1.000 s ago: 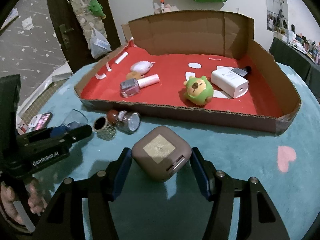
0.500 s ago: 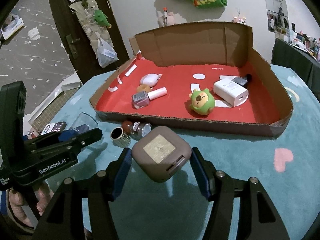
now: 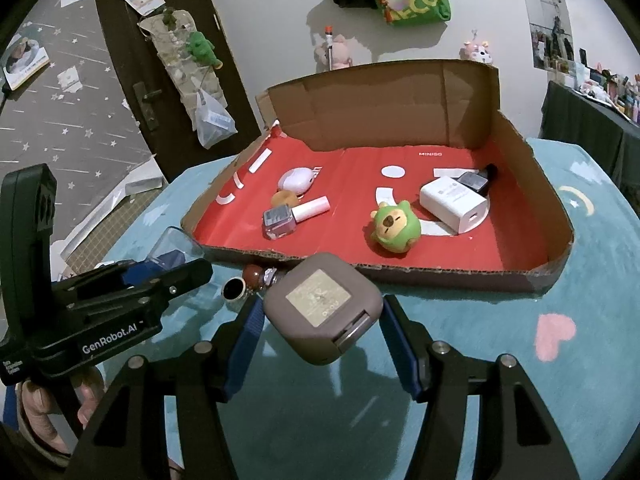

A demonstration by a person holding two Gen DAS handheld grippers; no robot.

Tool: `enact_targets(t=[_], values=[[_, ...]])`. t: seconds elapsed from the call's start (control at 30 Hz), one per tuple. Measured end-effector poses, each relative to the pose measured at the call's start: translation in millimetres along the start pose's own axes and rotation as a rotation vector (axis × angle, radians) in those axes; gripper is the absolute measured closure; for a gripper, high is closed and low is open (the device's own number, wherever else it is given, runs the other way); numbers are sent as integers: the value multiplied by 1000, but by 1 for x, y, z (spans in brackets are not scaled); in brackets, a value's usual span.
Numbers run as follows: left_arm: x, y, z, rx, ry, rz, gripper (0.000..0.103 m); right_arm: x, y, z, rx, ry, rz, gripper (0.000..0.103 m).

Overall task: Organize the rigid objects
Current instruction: 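Lift the glass cup and brown case and carry both into the red box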

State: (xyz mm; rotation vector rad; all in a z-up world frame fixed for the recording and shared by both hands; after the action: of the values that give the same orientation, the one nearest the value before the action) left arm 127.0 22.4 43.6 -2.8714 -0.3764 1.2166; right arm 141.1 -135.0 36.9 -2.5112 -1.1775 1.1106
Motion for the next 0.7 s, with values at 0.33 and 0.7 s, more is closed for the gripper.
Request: enact_targets(t=[0.33,0.7], values=[[10,7,-9,20,-8,9,63,3,6,-10,1,2,4,40],[33,15,-31,49,-35,44,63,16,18,-34,-9,-15,11,40]])
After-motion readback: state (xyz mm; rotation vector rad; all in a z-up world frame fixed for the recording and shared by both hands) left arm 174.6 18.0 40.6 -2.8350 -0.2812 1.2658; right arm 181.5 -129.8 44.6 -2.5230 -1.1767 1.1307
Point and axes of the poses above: each gripper's, at about its wrist camera, not at the fingertips, and x roughly the way its jaws point, y to its right, z to its underside, the point moved 4 cm from there along x, roughly the way its jaws point, and after that the axes turned 15 degrees about -z, right-handed, at the moved point
